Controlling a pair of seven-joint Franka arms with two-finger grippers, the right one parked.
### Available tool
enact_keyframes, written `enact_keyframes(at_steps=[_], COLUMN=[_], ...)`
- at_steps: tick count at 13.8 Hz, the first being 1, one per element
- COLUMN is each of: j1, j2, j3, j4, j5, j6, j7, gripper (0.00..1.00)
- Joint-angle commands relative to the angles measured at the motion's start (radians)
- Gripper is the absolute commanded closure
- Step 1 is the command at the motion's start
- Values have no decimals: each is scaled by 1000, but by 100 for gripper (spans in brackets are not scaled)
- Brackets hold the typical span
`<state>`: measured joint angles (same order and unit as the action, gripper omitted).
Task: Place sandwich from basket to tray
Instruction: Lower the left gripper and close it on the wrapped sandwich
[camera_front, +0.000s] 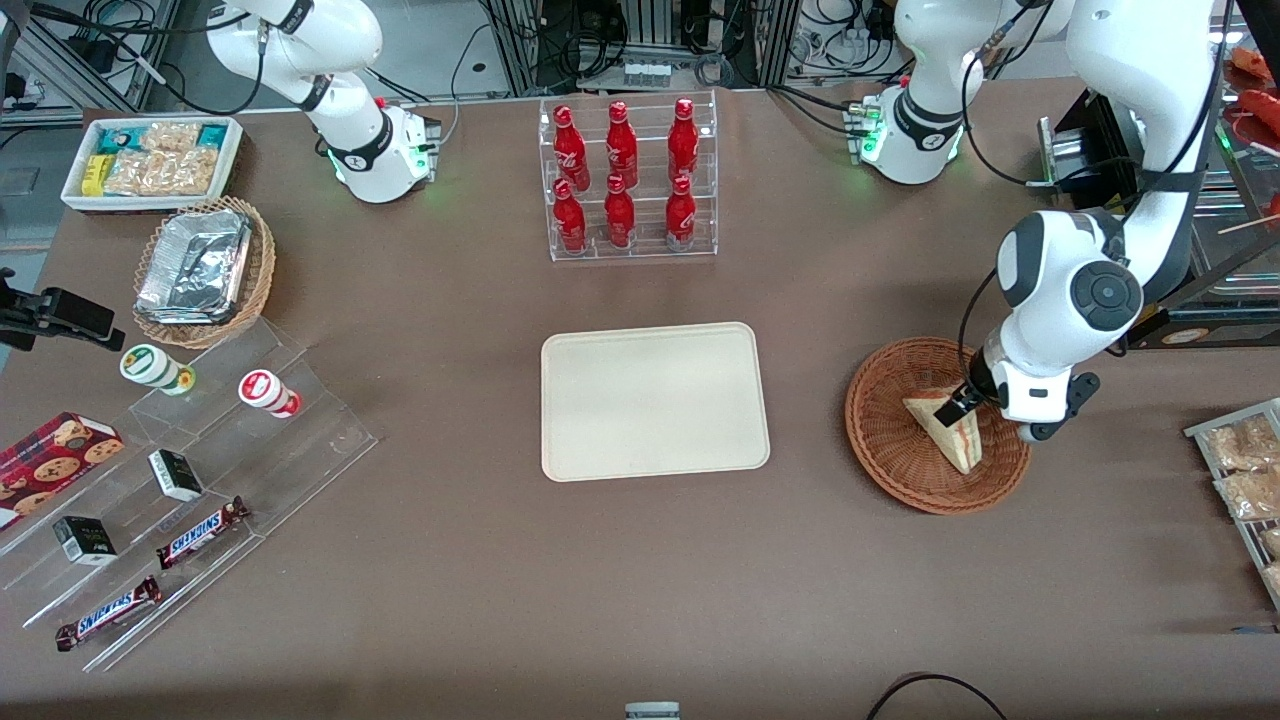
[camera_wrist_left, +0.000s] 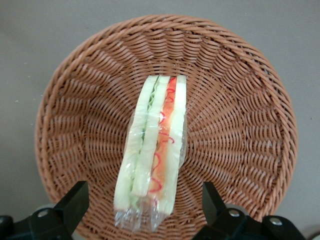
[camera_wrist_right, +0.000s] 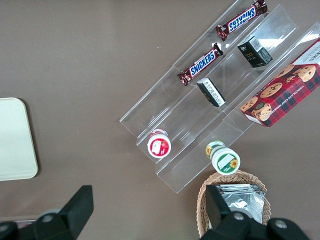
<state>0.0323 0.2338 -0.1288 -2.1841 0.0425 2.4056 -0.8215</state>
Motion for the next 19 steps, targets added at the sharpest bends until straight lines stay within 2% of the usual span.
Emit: enact_keyframes(at_steps=[1,3,4,5,6,7,10,13,17,19], j1=[-5,-5,-5,-5,-3,-3,-8,-34,-94,-118], j2=[42,56,62,59,59,58,55,22,33,41], j3=[-2,-2,-2,-2,-2,-2,-3,-6,-11,-14], j4=[10,9,9,4,3,1,3,45,274,342], j5=[0,0,0,2,3,5,19,31,45,42], j6=[39,49,49,47,44,41,15,-86,-408,-470], j7=[-24,-24,-25,-25,-24,-16,4,41,45,44], gripper=[0,0,19,53,92,100,100,100,100,100])
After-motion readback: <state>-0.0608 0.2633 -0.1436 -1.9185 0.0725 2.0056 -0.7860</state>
